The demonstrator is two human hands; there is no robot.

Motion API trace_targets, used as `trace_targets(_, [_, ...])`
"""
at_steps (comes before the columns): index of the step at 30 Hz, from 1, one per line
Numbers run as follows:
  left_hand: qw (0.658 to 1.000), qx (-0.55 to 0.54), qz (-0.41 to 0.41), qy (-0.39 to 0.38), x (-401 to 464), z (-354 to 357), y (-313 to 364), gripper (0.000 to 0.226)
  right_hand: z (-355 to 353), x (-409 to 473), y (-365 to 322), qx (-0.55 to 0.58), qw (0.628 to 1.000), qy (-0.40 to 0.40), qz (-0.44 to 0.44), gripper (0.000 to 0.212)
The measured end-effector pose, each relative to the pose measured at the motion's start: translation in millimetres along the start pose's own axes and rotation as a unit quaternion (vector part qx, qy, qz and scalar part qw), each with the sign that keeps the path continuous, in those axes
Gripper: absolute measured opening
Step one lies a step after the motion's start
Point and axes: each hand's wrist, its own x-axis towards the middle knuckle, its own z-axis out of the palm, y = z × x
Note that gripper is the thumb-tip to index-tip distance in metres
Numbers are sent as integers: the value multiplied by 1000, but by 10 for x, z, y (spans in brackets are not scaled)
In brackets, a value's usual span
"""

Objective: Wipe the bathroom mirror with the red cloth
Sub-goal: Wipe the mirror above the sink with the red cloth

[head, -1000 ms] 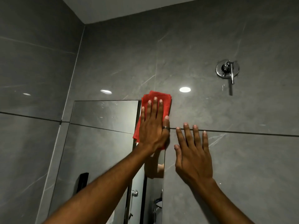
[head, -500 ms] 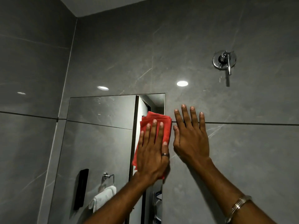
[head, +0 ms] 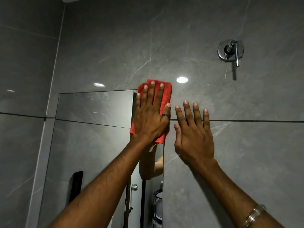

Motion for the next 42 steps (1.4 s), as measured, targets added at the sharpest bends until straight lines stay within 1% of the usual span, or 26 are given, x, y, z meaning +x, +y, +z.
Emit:
trace_targets(7, [999,3,-26,29,-85,75,-1,72,-1,-36,-33,-4,1000,0,7,66])
trace_targets(12, [998,-14,-38,45,-313,89,44,71,-17,-255,-95,0,1000,-11,10,68])
trace_targets(17, [998,-22,-58,31,-1020,170,87,69,-52,-553,-168,3,999,-31,14,67])
trace_targets(24, [997,-21,-73,-1,-2367,336,-1,69,-54,-976,-269,4,999,-46,17,67])
trace_targets(28, [995,-26,-89,-21,-3026,463,47,69,-29,-1170,-334,-5,999,-41,24,65])
trace_targets(32, [994,-21,-106,-13,-3480,585,142,73,25,-1227,-393,-29,999,-22,37,63])
trace_targets(34, [994,-3,-105,-17,-3700,618,187,75,36,-1224,-399,-38,998,-9,44,62])
trace_targets(37, [995,9,-84,-46,-4072,653,240,80,56,-1227,-408,-48,998,-1,48,61])
trace_targets(39, [997,5,-62,-54,-4318,639,263,73,51,-1214,-411,-51,998,3,44,61])
trace_targets(42, [996,-20,-52,-68,-4613,622,262,62,28,-1211,-400,-41,998,-8,43,62])
